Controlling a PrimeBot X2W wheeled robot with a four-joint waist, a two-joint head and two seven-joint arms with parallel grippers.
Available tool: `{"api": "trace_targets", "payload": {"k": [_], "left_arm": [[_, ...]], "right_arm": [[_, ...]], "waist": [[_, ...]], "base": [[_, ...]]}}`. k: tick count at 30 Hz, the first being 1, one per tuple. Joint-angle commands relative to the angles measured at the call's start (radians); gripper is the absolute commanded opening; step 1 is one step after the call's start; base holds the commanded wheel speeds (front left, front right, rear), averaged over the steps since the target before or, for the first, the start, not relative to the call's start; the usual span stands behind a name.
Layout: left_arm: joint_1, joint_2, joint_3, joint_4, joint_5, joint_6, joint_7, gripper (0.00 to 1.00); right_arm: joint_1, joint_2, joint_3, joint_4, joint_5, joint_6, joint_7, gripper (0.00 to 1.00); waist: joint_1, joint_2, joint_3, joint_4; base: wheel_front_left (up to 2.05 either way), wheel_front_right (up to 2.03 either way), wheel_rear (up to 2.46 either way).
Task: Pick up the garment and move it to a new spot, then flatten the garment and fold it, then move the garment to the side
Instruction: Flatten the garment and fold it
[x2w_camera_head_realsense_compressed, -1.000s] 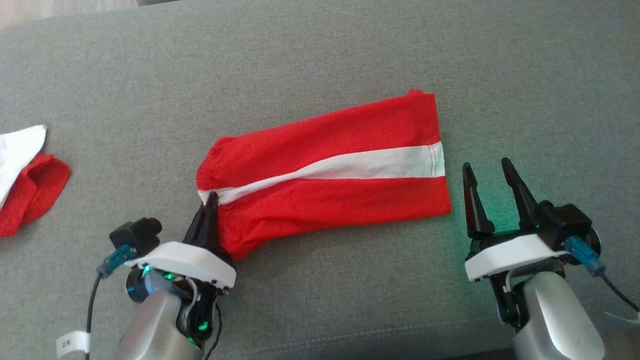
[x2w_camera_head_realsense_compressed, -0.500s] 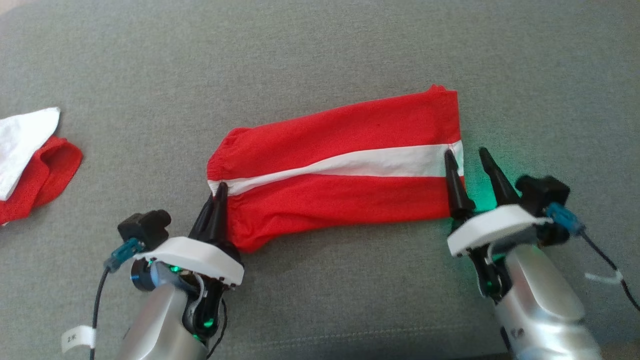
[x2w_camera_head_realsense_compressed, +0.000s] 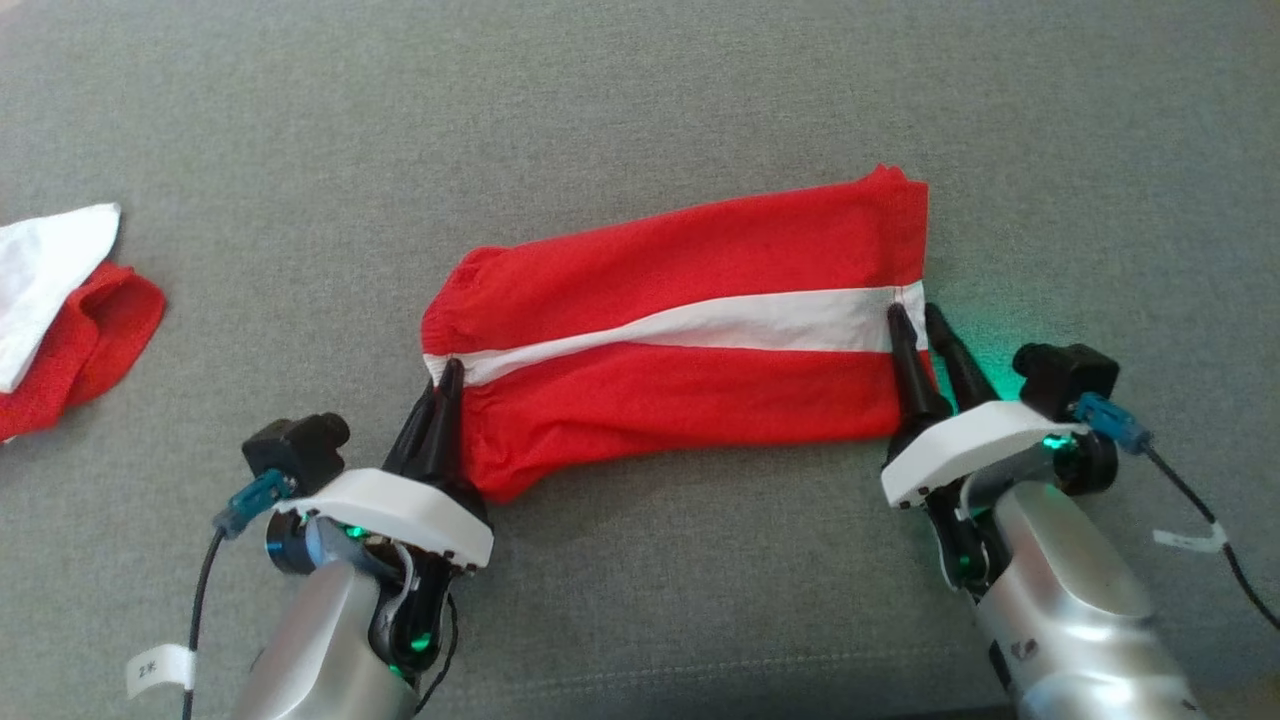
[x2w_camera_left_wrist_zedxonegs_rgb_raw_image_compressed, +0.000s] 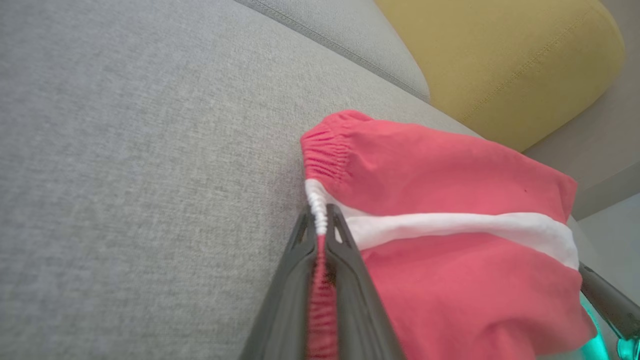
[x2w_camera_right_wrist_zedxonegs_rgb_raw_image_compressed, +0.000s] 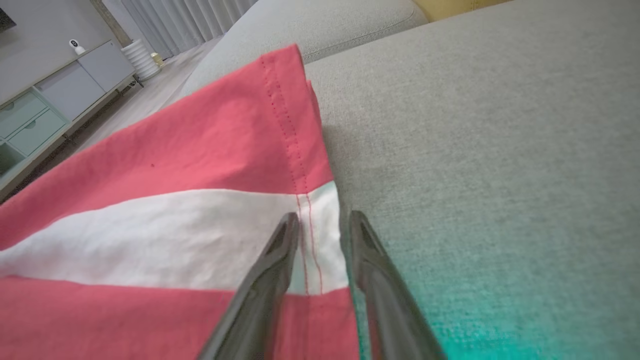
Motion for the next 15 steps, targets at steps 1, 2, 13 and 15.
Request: {"api": "trace_targets", "payload": {"k": [1, 2, 13, 15], "left_arm": [[-0.025, 0.01, 0.028, -0.025, 0.004, -0.008, -0.005, 0.0], [-0.025, 0.01, 0.029, -0.024, 0.004, -0.009, -0.005, 0.0], [-0.025, 0.01, 0.051, -0.052, 0.032, -0.012, -0.005, 0.0], [-0.021, 0.01, 0.062, -0.084, 0.042, -0.013, -0.005, 0.0]], "right_arm": [[-0.016, 0.0, 0.036, -0.016, 0.017, 0.005, -0.011, 0.39], [-0.018, 0.0, 0.048, -0.012, 0.028, 0.005, -0.011, 0.27], [-0.009, 0.0, 0.029, -0.075, 0.042, 0.005, -0.011, 0.0], [0.001, 0.0, 0.011, -0.135, 0.055, 0.005, -0.011, 0.0]], "waist": [[0.0, 0.0, 0.0, -0.001], [0.0, 0.0, 0.001, -0.001], [0.0, 0.0, -0.029, -0.008], [0.0, 0.0, -0.05, -0.015]], "base": [[0.0, 0.0, 0.0], [0.0, 0.0, 0.0], [0.0, 0.0, 0.0], [0.0, 0.0, 0.0]]}}
